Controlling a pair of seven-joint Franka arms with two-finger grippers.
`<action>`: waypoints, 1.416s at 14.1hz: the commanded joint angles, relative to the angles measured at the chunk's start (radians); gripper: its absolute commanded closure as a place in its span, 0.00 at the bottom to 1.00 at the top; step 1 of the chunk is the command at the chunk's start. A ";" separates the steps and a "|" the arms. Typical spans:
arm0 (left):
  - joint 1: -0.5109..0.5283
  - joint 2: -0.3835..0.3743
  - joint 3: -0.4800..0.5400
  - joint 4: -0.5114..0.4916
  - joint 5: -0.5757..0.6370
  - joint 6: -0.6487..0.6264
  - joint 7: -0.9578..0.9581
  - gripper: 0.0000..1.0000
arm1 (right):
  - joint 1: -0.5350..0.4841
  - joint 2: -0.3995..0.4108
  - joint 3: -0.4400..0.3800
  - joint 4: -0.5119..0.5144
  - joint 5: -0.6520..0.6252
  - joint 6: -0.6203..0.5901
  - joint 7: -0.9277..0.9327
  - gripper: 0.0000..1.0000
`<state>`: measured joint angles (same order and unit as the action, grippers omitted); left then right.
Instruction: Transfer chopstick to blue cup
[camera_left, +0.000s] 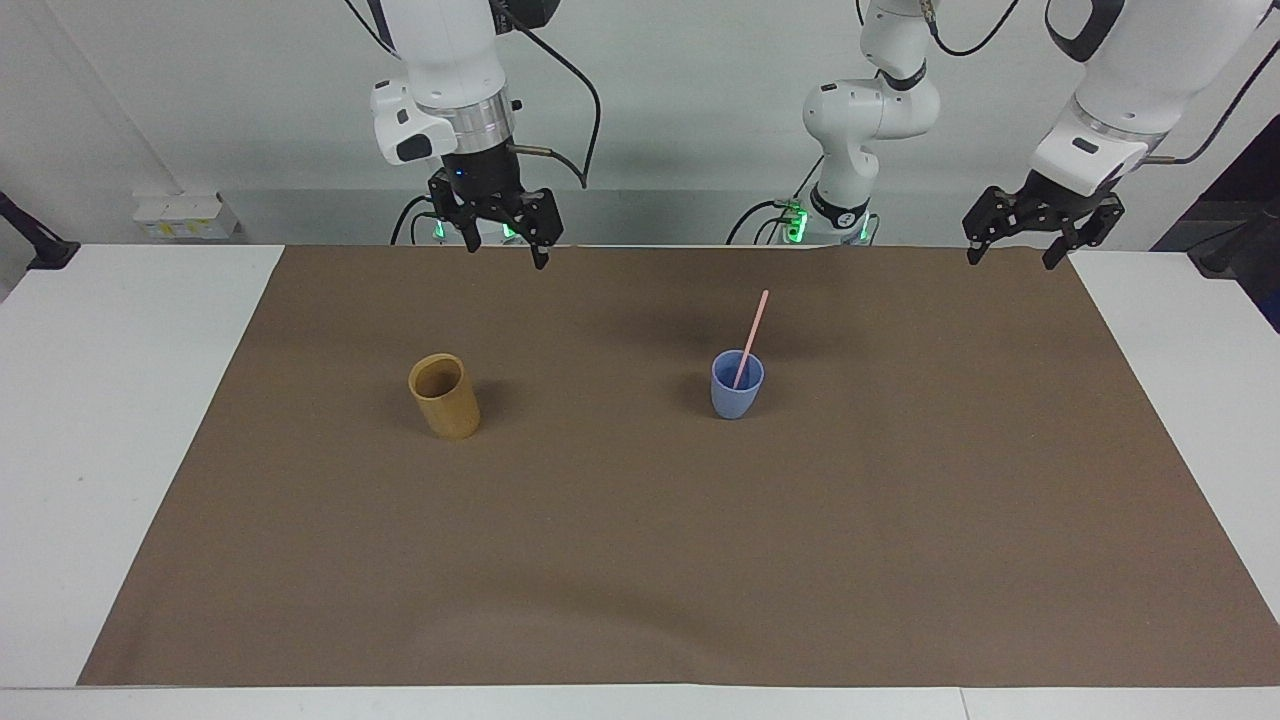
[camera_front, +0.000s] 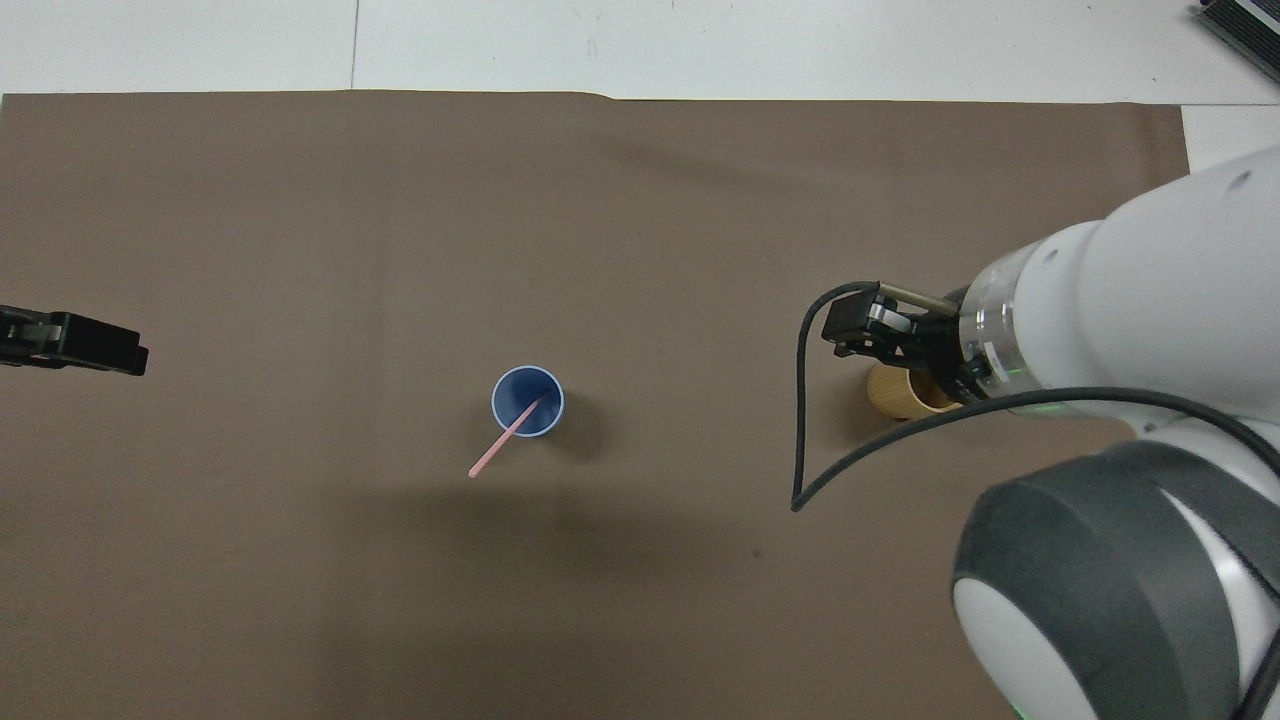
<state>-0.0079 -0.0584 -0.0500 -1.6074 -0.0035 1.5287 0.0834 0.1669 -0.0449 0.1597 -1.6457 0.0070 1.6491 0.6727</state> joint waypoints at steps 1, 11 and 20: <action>0.011 -0.006 -0.007 0.010 0.013 -0.015 0.013 0.00 | -0.076 -0.033 0.011 -0.057 -0.024 0.024 -0.163 0.00; 0.011 -0.006 -0.007 0.010 0.013 -0.015 0.015 0.00 | -0.225 0.069 0.011 0.156 -0.058 -0.104 -0.400 0.00; 0.011 -0.006 -0.007 0.010 0.013 -0.015 0.013 0.00 | -0.257 0.053 0.006 0.149 -0.047 -0.164 -0.533 0.00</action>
<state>-0.0079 -0.0584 -0.0500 -1.6074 -0.0035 1.5287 0.0834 -0.0672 0.0149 0.1556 -1.5015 -0.0296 1.4987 0.2082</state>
